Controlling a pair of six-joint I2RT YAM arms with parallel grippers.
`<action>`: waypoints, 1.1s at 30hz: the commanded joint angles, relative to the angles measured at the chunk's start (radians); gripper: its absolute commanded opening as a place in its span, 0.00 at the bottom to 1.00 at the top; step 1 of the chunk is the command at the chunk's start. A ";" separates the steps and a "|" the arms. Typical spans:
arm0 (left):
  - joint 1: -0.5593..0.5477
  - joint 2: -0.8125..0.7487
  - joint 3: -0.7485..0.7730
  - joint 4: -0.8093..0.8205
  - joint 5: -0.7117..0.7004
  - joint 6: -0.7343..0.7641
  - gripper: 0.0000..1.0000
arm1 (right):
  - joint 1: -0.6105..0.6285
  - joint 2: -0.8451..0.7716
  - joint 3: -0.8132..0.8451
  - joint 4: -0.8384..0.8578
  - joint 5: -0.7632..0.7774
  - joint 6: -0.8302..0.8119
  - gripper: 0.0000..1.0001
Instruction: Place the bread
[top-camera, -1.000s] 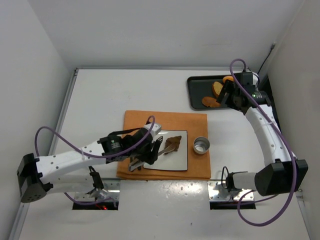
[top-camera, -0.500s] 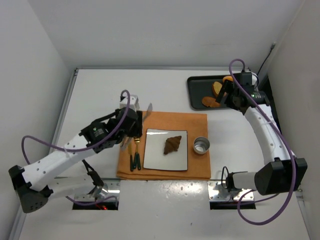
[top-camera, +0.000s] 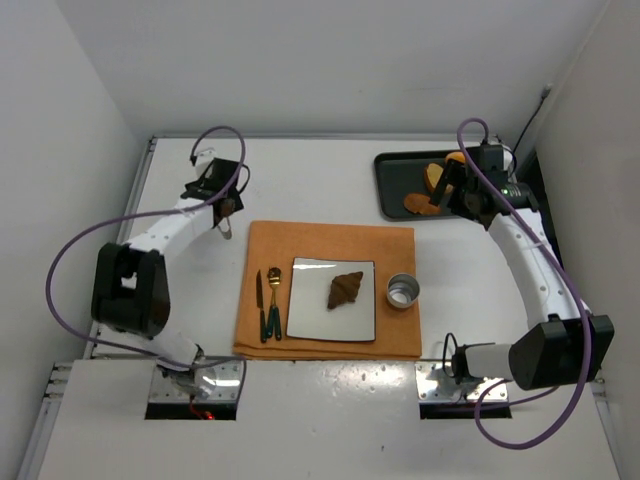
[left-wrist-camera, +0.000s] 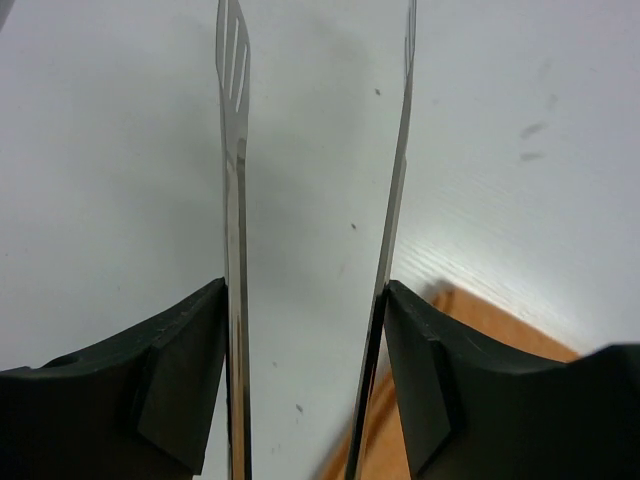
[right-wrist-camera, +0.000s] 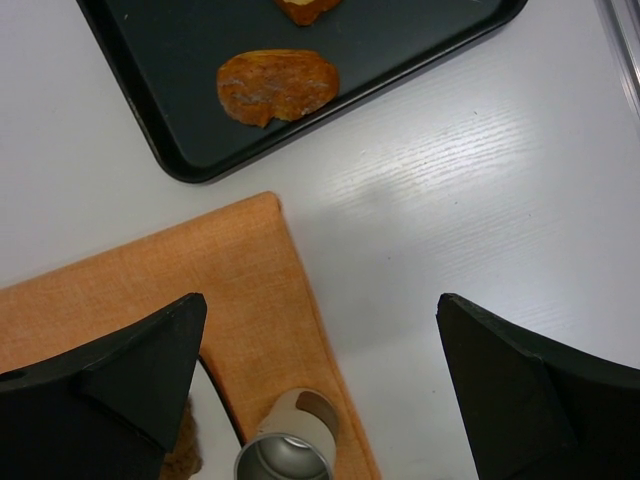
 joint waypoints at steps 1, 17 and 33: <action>0.068 0.091 0.064 0.075 0.043 -0.027 0.66 | 0.006 0.001 0.000 0.026 -0.024 0.006 1.00; 0.157 0.326 0.082 0.066 -0.018 -0.052 0.93 | 0.006 0.001 0.001 0.017 -0.005 0.015 1.00; 0.033 -0.124 0.142 0.004 0.226 0.118 1.00 | 0.006 -0.009 0.050 -0.044 0.111 0.027 1.00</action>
